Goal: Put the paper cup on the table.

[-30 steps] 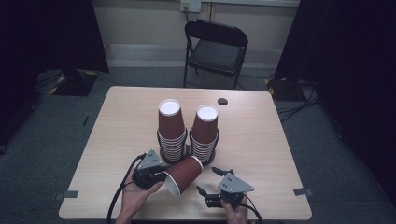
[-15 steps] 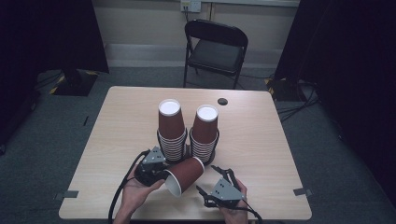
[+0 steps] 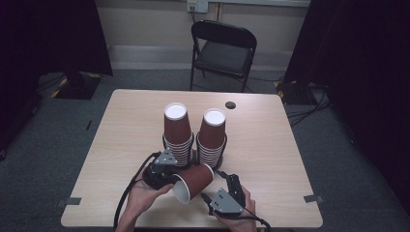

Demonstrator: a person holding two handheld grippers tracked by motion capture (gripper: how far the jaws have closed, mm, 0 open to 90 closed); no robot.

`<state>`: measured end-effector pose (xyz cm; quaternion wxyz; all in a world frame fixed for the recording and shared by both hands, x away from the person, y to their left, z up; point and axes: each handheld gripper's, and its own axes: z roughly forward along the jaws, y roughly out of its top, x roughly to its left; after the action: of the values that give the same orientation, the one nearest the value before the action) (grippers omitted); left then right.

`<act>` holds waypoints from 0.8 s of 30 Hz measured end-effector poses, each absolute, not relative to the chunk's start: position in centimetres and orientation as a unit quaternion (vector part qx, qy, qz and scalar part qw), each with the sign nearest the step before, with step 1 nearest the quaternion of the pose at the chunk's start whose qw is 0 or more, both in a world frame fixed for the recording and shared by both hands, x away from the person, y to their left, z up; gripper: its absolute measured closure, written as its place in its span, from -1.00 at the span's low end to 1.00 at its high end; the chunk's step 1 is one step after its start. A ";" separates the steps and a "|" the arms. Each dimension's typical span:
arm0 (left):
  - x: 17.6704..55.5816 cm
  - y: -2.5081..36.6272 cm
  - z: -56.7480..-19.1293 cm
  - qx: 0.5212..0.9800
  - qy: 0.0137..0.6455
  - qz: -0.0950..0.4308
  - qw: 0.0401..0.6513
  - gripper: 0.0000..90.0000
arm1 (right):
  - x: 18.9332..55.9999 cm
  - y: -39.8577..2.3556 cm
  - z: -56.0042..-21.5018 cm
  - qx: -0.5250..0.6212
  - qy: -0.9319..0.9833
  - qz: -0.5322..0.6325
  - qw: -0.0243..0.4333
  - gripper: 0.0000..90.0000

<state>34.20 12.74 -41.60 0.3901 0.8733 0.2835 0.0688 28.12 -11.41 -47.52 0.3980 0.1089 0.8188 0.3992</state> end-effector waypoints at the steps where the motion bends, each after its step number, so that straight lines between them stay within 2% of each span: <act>1: 34.1 12.7 -41.6 0.874 0.283 0.068 0.389 0.91 | 28.1 -11.3 -47.5 0.105 0.819 0.396 0.402 -0.71; 14: 34.6 11.9 -41.4 0.884 0.278 0.052 0.372 0.91 | 27.9 -9.6 -47.4 0.064 0.818 0.365 0.440 -0.76; 24: 34.6 11.3 -41.3 0.892 0.274 0.030 0.359 0.91 | 27.8 -8.8 -47.5 0.033 0.823 0.355 0.442 -0.78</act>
<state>34.64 11.28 -41.29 0.3588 0.8917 0.2742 0.0298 27.76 -8.82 -47.52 0.4417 0.0331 0.8235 0.3546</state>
